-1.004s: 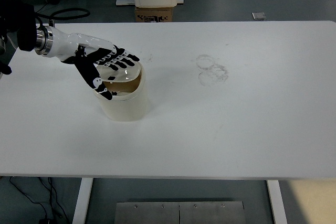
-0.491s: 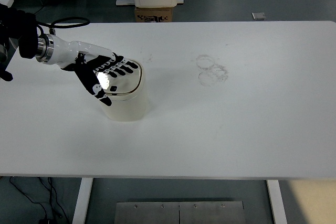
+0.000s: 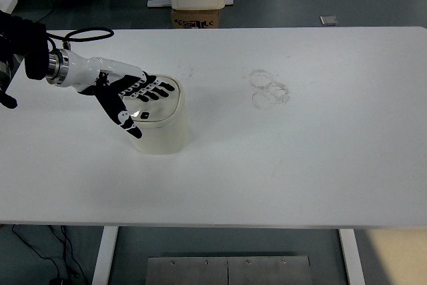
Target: Close trash bin
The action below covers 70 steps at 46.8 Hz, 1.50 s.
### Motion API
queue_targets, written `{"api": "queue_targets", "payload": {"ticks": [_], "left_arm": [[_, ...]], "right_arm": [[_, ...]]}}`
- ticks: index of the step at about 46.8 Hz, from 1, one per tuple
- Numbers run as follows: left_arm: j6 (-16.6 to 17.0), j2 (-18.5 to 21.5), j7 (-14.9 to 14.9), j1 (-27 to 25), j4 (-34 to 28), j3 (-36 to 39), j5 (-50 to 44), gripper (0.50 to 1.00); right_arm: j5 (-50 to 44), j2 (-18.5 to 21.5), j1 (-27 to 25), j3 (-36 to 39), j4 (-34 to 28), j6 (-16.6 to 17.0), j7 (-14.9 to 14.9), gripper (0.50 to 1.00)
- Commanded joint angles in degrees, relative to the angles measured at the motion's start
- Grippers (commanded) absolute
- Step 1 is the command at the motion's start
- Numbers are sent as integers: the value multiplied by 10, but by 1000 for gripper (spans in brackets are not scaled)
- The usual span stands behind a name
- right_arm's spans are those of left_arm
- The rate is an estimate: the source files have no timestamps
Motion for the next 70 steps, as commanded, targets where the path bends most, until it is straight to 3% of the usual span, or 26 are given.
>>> {"api": "queue_targets", "payload": {"ticks": [1,12,24,30,32,41,47,57,64,70], "left_arm": [[0,0,0,1,0,1,0,1000],[0,5,0,-40,7,0,-1,1000],[0,10,-1,-50,16,-6,-9,1000],[0,11,-8,-46,25,-53,-12,1000],[29,11,-11,-42,28,-77,-19,1000],[123,2,-98,-20,101,-138,-110,1000],[159,-6,-146,9,161,-139,-248,1000],[171,-13,-208,58,225,-142,-390,1000],[170,-52,-262,102,314,-172,-437,1000],[149,-82,-264,153,362,-224,-478,1000]], "right_arm": [[0,0,0,0,0,0,0,991],[0,0,0,0,0,0,0,991],[0,0,0,0,0,0,0,991],[0,0,0,0,0,0,0,991],[0,0,0,0,0,0,0,991],[-1,0,0,0,0,0,0,991],[-1,0,0,0,0,0,0,991],[0,0,0,0,0,0,0,991],[0,0,0,0,0,0,0,991],[0,0,0,0,0,0,0,991]]}}
